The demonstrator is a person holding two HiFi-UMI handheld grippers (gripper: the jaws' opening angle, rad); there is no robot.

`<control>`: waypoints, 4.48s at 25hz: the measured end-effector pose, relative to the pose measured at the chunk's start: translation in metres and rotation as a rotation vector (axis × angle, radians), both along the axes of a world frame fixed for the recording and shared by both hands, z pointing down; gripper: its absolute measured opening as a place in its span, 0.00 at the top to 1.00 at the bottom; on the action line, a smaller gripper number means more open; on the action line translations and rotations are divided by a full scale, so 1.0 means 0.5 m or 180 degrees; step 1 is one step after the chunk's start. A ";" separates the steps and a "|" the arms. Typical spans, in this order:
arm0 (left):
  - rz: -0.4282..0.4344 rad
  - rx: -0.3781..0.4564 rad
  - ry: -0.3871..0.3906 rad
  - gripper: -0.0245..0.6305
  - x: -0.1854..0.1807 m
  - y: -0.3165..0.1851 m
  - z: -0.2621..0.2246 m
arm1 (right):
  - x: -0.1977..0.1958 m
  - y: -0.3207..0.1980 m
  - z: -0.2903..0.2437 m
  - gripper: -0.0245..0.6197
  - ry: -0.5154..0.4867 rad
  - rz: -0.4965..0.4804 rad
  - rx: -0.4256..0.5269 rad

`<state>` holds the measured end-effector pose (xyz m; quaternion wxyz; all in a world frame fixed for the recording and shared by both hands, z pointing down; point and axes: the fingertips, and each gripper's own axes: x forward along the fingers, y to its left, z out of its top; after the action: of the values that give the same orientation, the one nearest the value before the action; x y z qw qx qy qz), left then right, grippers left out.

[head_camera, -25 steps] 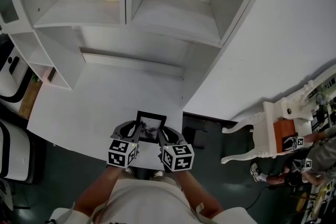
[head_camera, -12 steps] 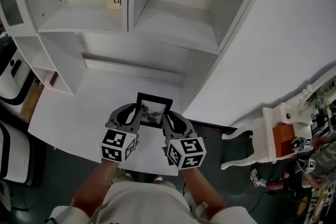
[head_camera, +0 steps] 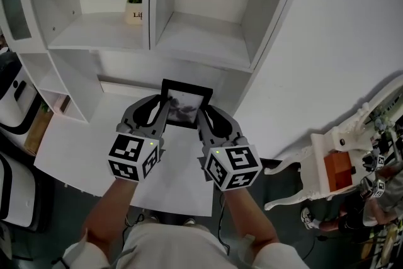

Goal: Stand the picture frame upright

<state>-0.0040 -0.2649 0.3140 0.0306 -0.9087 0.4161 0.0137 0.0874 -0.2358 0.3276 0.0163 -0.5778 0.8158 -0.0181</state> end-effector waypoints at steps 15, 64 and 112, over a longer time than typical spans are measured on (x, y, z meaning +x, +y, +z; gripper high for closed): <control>0.0043 0.0562 0.0272 0.83 0.027 -0.014 -0.249 | 0.028 -0.012 -0.248 0.84 0.0142 0.0017 0.0608; -0.0282 0.0027 0.0067 0.84 0.206 -0.425 -0.394 | 0.185 -0.424 -0.412 0.78 0.0280 0.1071 0.0155; -0.0290 -0.0321 -0.0027 0.84 0.250 -0.581 -0.332 | 0.234 -0.577 -0.352 0.77 0.0070 0.1000 -0.0152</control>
<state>0.1210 -0.5555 0.1481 -0.0128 -0.8893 0.4570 -0.0126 0.2046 -0.5241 0.1518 -0.0038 -0.6988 0.7148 -0.0283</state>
